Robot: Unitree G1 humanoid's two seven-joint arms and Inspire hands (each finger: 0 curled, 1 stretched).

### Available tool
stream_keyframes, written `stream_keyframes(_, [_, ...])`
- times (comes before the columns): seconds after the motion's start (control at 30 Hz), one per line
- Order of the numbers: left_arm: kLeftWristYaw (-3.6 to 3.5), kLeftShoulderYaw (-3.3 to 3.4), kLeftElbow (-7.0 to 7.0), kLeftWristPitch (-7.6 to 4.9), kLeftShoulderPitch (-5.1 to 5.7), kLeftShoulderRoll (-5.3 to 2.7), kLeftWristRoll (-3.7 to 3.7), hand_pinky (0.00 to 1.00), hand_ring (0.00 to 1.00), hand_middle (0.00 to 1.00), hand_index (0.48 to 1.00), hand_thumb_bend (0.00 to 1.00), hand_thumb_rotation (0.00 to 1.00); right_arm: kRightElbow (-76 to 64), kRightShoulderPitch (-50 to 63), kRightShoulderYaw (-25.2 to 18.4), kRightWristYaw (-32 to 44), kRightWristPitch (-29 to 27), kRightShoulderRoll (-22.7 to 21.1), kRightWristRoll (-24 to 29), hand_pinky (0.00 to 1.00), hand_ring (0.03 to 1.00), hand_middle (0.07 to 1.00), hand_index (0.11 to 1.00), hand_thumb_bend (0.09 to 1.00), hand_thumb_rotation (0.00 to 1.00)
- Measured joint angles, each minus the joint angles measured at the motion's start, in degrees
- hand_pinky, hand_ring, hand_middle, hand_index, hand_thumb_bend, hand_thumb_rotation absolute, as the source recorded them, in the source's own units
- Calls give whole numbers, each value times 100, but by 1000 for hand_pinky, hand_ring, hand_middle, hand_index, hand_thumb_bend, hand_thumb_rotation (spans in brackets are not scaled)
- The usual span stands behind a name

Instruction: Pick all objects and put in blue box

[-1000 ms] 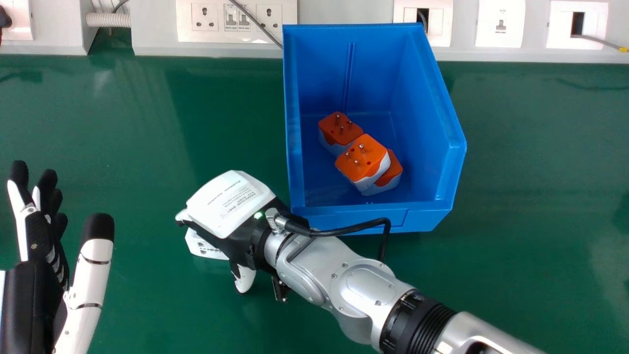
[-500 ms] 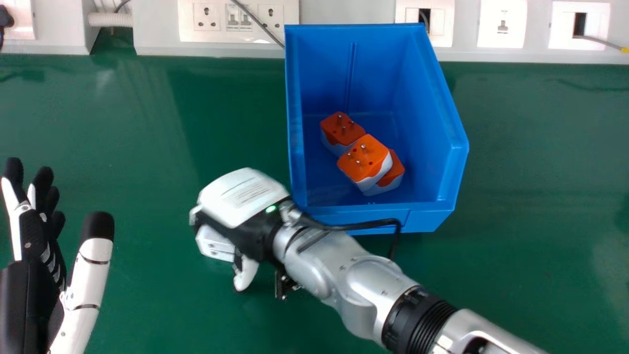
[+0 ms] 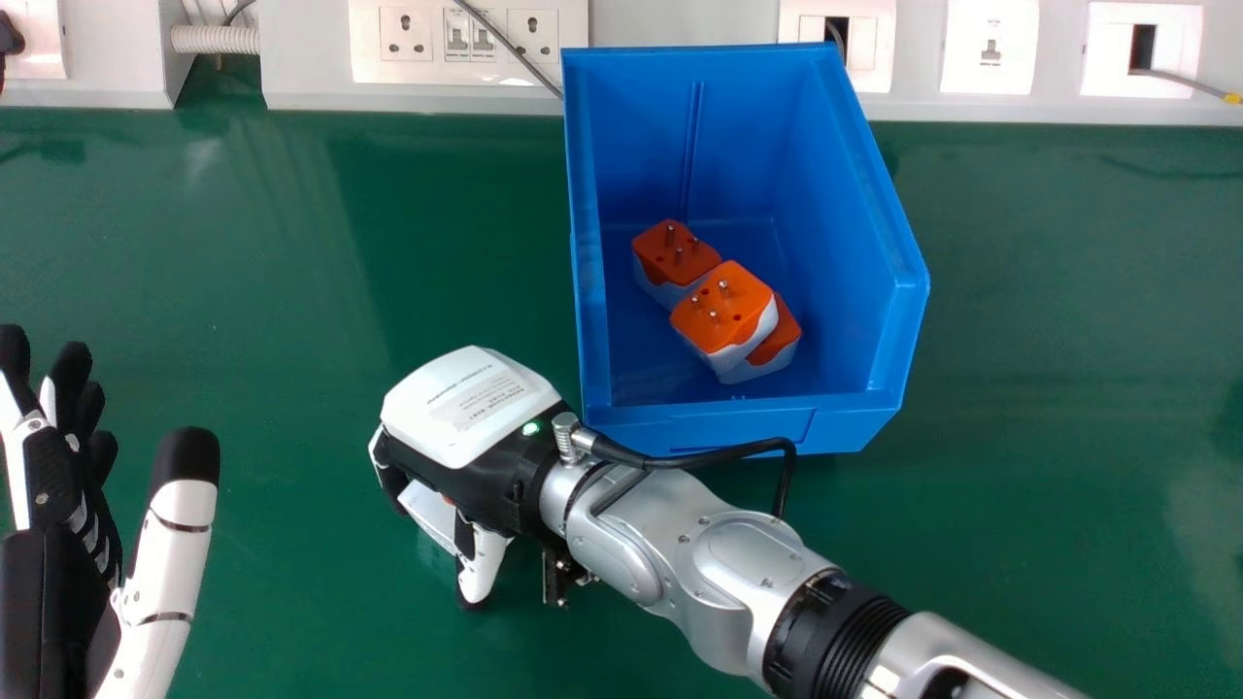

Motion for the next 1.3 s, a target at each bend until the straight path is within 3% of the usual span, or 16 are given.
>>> stream_keyframes(0.07, [3,-4,-5,-9,3,-18,9,1000,1000,1000,1000,516,779,-23,27,-5,-11,31,-11,-1,190,395,504,526,501,0])
stream_keyframes(0.2, [4,-10,-71,-6,12,-58,26,1000,1000,1000,1000,512,754,-137,199,-54,-117,42,-28,37,125,391,513,494,513,0])
stream_keyframes(0.37, [-2,-13,-126,-3,7,-85,18,1000,1000,1000,1000,510,737,-217,312,-148,-100,55,-37,133,140,388,518,490,513,0])
stream_keyframes(0.53, [-3,-18,-159,10,0,-91,14,1000,1000,1000,1000,522,737,-382,422,-360,180,155,-12,405,178,352,475,568,500,0])
stream_keyframes(0.67, [-55,-10,-156,19,-7,-83,-85,1000,1000,1000,1000,508,769,-732,604,-483,309,206,-8,549,219,372,498,550,505,0])
stream_keyframes(0.77, [-70,36,-137,19,-46,-50,-146,1000,1000,1000,1000,530,775,-1233,788,-617,455,295,-40,709,219,366,489,561,502,0])
stream_keyframes(0.87, [-114,117,-59,18,-144,53,-243,1000,1000,1000,1000,530,778,-2035,1048,-735,740,371,-176,801,235,374,499,537,505,0])
stream_keyframes(0.97, [-129,179,-20,28,-198,96,-251,1000,1000,1000,1000,537,779,-2800,1322,-863,840,367,-349,981,240,379,506,519,506,0])
stream_keyframes(1.13, [-169,267,17,90,-268,149,-250,1000,1000,1000,1000,534,765,-4044,1829,-1018,1027,359,-690,1004,195,355,478,565,494,0])
stream_keyframes(1.3, [-193,301,30,171,-331,186,-265,1000,1000,1000,1000,521,770,-5275,2463,-1160,1128,395,-1033,982,151,340,456,563,494,0])
